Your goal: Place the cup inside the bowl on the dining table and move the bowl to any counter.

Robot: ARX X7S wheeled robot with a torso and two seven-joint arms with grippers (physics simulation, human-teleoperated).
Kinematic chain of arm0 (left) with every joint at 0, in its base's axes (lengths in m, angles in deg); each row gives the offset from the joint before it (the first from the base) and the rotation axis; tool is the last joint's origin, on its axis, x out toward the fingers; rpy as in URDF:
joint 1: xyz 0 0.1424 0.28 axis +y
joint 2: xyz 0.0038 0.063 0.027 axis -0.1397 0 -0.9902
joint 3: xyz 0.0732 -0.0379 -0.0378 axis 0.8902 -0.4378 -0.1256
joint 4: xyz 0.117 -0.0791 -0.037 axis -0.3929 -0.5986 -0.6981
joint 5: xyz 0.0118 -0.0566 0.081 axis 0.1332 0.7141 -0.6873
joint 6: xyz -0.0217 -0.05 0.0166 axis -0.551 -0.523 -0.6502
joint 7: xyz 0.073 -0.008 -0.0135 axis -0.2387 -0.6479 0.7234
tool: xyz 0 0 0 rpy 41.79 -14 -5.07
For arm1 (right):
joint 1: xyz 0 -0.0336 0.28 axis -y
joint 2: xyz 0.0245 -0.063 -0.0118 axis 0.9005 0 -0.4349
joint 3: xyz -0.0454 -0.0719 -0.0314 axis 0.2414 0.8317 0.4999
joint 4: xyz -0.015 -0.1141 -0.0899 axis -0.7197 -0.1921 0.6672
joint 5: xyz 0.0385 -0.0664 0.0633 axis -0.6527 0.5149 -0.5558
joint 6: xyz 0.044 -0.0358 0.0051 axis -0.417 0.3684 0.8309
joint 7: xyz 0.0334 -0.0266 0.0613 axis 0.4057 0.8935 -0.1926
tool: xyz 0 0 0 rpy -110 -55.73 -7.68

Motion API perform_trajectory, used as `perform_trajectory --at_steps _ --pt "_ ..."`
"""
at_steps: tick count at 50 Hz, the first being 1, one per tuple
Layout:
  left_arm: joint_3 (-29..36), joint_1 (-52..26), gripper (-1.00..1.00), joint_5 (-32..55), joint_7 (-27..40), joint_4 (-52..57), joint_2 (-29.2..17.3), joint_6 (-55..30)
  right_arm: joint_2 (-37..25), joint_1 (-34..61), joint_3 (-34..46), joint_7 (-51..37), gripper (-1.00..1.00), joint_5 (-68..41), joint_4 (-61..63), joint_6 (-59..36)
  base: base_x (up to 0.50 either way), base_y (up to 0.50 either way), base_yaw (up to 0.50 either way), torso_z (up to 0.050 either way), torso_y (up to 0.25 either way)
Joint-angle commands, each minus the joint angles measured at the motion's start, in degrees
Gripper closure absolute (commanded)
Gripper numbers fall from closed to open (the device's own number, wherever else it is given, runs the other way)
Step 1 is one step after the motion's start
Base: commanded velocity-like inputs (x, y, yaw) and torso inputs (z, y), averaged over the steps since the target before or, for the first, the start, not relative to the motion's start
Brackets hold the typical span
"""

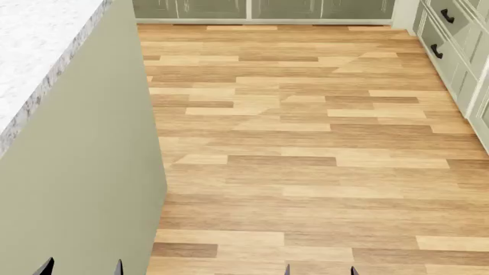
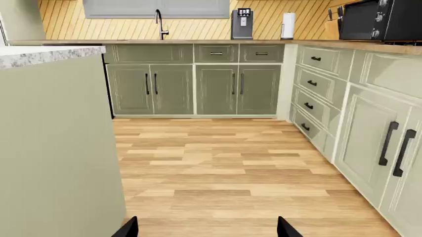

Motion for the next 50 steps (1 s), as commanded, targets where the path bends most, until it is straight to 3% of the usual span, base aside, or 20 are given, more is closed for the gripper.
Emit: perform_trajectory --at_steps 1,13,50 --pt "1.35 -0.62 -1.00 0.79 1.43 -0.49 -0.70 -0.25 -0.84 0.10 0.82 -1.23 -1.00 -1.28 -0.33 0.33 0.00 0.00 0.00 0.000 0.000" --pt "3.90 -0.23 -1.00 2.07 3.34 -0.43 -2.93 0.69 -2.96 -0.28 3.82 -2.68 -1.00 -2.66 -0.18 0.90 -0.03 0.00 0.00 0.000 0.000" --pt "7.56 -0.83 -1.00 4.98 6.07 -0.81 -5.46 0.99 -5.66 0.36 7.04 -5.50 -1.00 -5.50 -0.87 0.32 -0.50 0.00 0.00 0.000 0.000"
